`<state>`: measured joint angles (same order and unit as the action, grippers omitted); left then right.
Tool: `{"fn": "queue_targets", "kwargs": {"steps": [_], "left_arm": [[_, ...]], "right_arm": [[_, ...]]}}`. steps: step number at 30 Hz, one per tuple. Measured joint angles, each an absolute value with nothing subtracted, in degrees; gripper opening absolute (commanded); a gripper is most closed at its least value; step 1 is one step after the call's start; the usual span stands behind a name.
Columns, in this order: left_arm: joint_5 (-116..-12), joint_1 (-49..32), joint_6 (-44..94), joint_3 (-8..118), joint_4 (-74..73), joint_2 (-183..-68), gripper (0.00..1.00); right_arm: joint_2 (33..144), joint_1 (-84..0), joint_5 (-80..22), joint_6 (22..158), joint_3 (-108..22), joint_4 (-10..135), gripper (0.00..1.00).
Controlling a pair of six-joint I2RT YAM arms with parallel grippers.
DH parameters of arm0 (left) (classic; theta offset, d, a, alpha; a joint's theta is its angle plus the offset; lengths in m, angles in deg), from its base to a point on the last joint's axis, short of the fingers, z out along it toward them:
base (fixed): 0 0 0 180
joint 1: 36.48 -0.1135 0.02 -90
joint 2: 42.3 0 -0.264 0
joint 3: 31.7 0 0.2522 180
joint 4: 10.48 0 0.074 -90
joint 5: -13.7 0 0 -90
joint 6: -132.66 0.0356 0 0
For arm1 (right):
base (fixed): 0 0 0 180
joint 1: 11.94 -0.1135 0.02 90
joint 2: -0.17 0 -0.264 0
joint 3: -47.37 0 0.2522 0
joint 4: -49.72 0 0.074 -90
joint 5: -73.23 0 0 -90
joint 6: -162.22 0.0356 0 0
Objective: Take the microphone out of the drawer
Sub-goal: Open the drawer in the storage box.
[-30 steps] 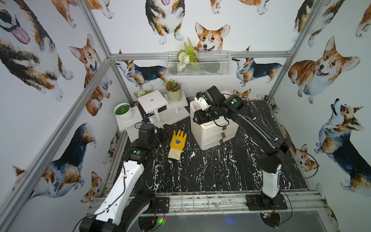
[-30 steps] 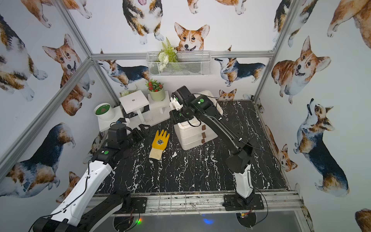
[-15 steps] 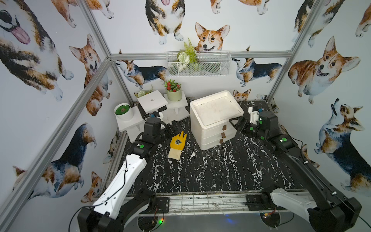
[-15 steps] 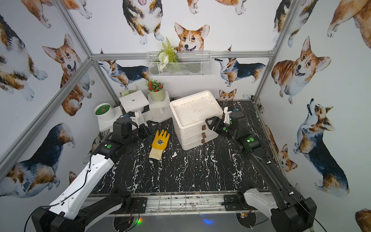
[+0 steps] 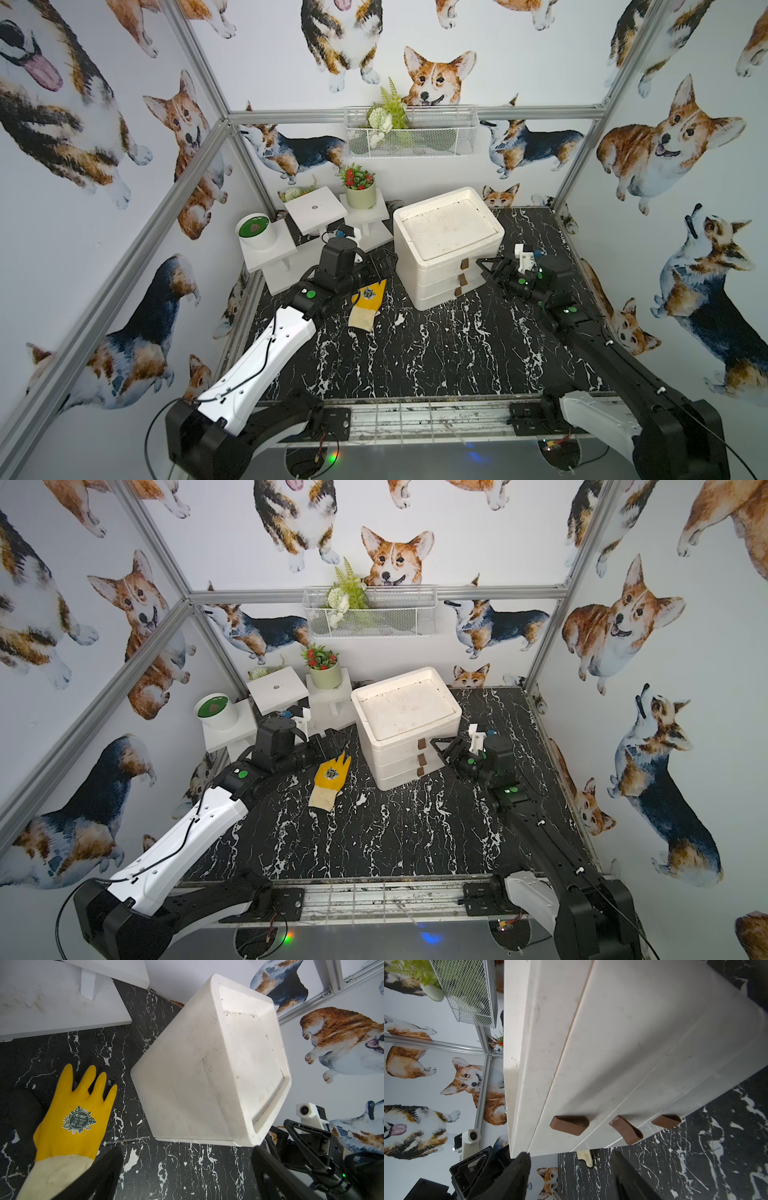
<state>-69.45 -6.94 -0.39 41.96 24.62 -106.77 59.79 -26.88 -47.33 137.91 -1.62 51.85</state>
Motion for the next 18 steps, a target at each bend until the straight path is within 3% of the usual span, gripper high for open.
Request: {"fn": "queue_targets", "kwargs": {"steps": [6, 18], "left_arm": [[-70.2, -6.1, -0.1, 43.7, 25.1, -108.5, 1.00], [-71.2, -5.6, 0.0, 44.2, 26.5, -107.5, 1.00]], "right_arm": [[65.8, -28.2, -49.8, 138.5, -1.3, 41.5, 0.55], [71.4, -30.2, -51.4, 138.3, -1.0, 35.3, 0.52]]}}
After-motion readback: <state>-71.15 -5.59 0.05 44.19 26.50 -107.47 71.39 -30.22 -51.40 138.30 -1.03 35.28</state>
